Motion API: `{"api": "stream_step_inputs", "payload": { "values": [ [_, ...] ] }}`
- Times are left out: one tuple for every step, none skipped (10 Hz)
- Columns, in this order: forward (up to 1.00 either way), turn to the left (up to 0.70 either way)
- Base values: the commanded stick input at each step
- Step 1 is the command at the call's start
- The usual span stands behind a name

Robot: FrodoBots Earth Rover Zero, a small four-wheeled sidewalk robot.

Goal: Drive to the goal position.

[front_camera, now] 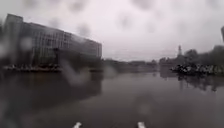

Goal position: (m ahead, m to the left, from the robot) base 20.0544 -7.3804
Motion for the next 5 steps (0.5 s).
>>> {"api": "stream_step_inputs", "payload": {
  "values": [
    [0.7,0.01],
    [0.7,0.01],
    [0.7,0.01],
    [0.7,0.01],
    [0.7,0.01]
  ]
}}
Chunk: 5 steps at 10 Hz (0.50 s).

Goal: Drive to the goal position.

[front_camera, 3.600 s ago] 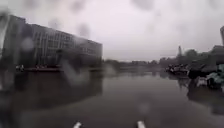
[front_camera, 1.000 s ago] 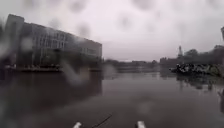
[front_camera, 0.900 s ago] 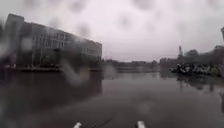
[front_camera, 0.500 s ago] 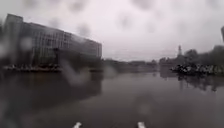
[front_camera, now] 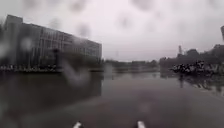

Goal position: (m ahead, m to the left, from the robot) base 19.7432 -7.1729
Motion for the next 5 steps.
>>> {"api": "stream_step_inputs", "payload": {
  "values": [
    [0.7,0.01],
    [0.7,0.01],
    [0.7,0.01],
    [0.7,0.01],
    [0.7,0.01]
  ]
}}
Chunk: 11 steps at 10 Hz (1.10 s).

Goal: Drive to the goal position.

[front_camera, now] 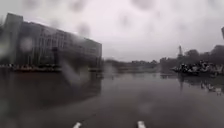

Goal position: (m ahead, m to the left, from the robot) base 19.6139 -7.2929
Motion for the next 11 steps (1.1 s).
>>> {"api": "stream_step_inputs", "payload": {
  "values": [
    [0.7,-0.01],
    [0.7,-0.11],
    [0.7,-0.13],
    [0.7,-0.13],
    [0.7,-0.13],
    [0.7,-0.13],
    [0.7,-0.13],
    [0.7,-0.13],
    [0.7,-0.13],
    [0.7,-0.13],
    [0.7,-0.13]
  ]
}}
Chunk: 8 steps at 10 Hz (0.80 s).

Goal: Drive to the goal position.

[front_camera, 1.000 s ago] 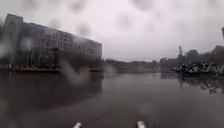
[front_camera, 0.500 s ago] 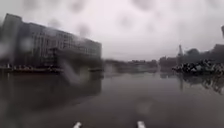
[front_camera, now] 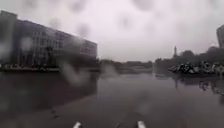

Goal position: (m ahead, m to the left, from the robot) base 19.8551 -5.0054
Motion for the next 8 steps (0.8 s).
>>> {"api": "stream_step_inputs", "payload": {
  "values": [
    [0.7,-0.13],
    [0.7,-0.13],
    [0.7,-0.13],
    [0.69,-0.13],
    [0.69,-0.13],
    [0.69,-0.13],
    [0.69,-0.13],
    [0.69,-0.13]
  ]
}}
